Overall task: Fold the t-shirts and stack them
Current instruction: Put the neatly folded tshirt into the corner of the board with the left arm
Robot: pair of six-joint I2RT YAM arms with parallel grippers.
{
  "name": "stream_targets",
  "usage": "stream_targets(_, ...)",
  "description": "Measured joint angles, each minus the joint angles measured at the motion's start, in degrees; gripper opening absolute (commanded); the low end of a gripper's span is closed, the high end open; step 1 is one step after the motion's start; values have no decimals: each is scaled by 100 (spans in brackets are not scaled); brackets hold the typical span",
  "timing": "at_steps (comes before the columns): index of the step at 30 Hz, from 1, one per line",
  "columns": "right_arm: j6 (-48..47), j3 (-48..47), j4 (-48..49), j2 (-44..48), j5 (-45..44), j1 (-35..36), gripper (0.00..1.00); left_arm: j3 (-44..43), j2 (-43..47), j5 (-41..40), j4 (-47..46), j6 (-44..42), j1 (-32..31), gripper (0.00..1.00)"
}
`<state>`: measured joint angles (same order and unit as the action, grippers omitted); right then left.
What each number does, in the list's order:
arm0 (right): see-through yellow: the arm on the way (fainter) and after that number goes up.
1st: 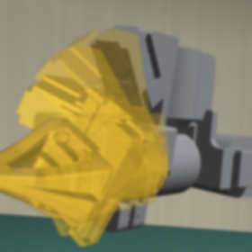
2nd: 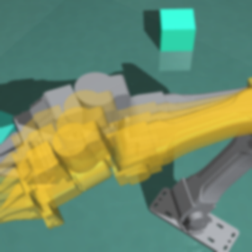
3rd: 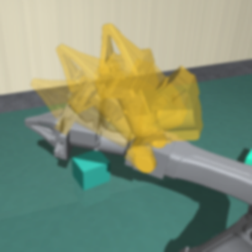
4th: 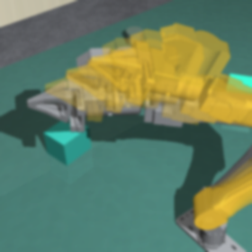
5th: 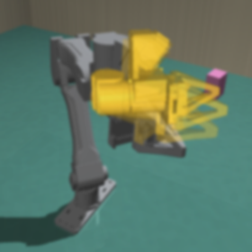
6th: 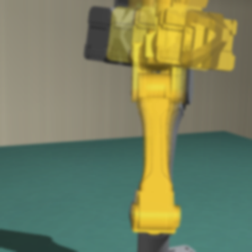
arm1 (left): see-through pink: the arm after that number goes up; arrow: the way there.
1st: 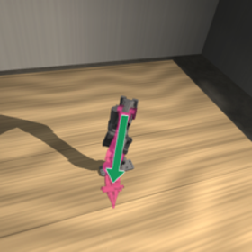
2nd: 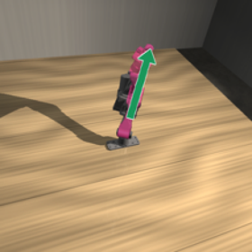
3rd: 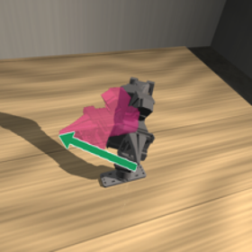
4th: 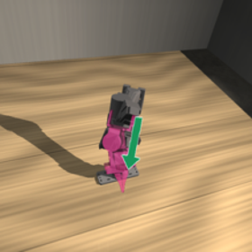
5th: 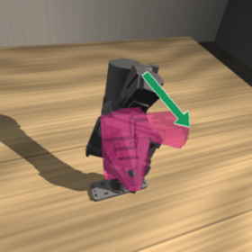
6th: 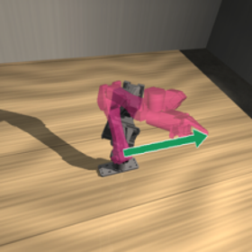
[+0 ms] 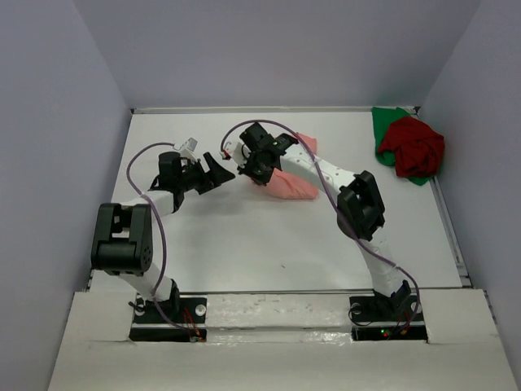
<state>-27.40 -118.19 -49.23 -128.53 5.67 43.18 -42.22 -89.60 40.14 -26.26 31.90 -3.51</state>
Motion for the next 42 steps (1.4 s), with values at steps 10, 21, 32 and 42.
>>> stream_targets(10, 0, 155, -173, -114, 107, 0, 0, -608, -1740, 623, -186, 807, -496, 99)
stream_targets(21, 0, 621, -157, 13, 70, 0, 0, -1421, -2549, 975, -439, 1318, -511, 99)
stream_targets(32, 2, 382, -229, 107, 33, 0, 0, -1589, -2697, 999, -472, 1532, -758, 99)
stream_targets(42, 11, -245, -431, 107, 66, 0, 0, -1934, -2927, 1054, -341, 1552, -957, 99)
